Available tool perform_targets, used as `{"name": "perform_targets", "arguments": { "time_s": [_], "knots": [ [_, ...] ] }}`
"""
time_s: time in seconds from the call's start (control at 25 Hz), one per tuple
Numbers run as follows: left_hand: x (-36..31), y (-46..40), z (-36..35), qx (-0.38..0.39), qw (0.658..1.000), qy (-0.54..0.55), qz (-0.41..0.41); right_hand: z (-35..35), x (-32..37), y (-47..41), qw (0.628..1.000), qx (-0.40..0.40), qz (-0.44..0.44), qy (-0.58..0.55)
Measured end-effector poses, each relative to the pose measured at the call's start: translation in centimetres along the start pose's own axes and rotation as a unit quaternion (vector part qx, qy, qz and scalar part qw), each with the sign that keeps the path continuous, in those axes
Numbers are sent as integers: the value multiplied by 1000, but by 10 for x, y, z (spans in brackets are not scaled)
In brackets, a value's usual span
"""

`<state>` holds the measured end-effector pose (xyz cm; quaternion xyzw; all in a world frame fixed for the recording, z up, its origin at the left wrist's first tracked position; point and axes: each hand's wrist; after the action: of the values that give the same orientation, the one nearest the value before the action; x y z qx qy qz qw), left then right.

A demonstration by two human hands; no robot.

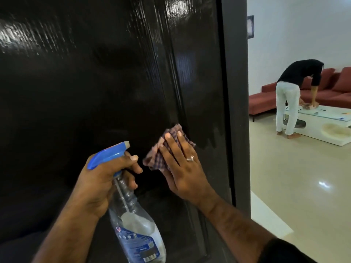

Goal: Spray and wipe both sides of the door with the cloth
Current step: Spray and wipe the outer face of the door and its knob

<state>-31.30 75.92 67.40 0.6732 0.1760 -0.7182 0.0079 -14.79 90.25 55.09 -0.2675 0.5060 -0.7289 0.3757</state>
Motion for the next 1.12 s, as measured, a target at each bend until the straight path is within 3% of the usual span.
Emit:
{"name": "perform_targets", "arguments": {
  "time_s": [0.16, 0.24, 0.36, 0.52, 0.64, 0.76, 0.8, 0.96, 1.0, 1.12],
  "knots": [
    [-13, 0, -17, -38, 999, 12, -18, 27, -1, -118, 998, -59, -6, -14],
    [-20, 1, -19, -57, 998, 21, -22, 28, 1, -130, 997, -70, -10, -17],
    [-26, 5, -19, -80, 996, 20, -28, 18, 0, -78, 999, -35, 3, -29],
    [-22, 11, -25, -63, 998, 4, -24, 23, -47, 6, 993, 36, 104, 39],
    [-16, 7, -36, -54, 998, -2, -15, 39, -83, -18, 998, -43, 1, 47],
    [-4, -2, -58, -35, 999, -18, -19, 39, -61, -61, 984, -106, -142, 12],
    [0, -4, -64, -31, 999, -17, -20, 32, -54, -58, 988, -93, -122, 3],
    [21, -7, -78, -18, 1000, -17, -13, 36, -90, 29, 993, 31, 95, 57],
    [27, -6, -78, -18, 1000, -13, -10, 44, -107, 39, 992, 33, 103, 71],
    [46, -5, -80, -17, 999, -34, -7, 49, -120, 17, 997, -42, -40, 43]
  ]
}}
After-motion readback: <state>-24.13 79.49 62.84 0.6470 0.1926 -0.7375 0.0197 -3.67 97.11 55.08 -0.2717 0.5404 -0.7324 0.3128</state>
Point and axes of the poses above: each hand's wrist, its own y-axis away from the middle knuckle, its own z-axis out of the back of the hand, x = y × z, and after that the axes turned 1 degree about z, right-handed
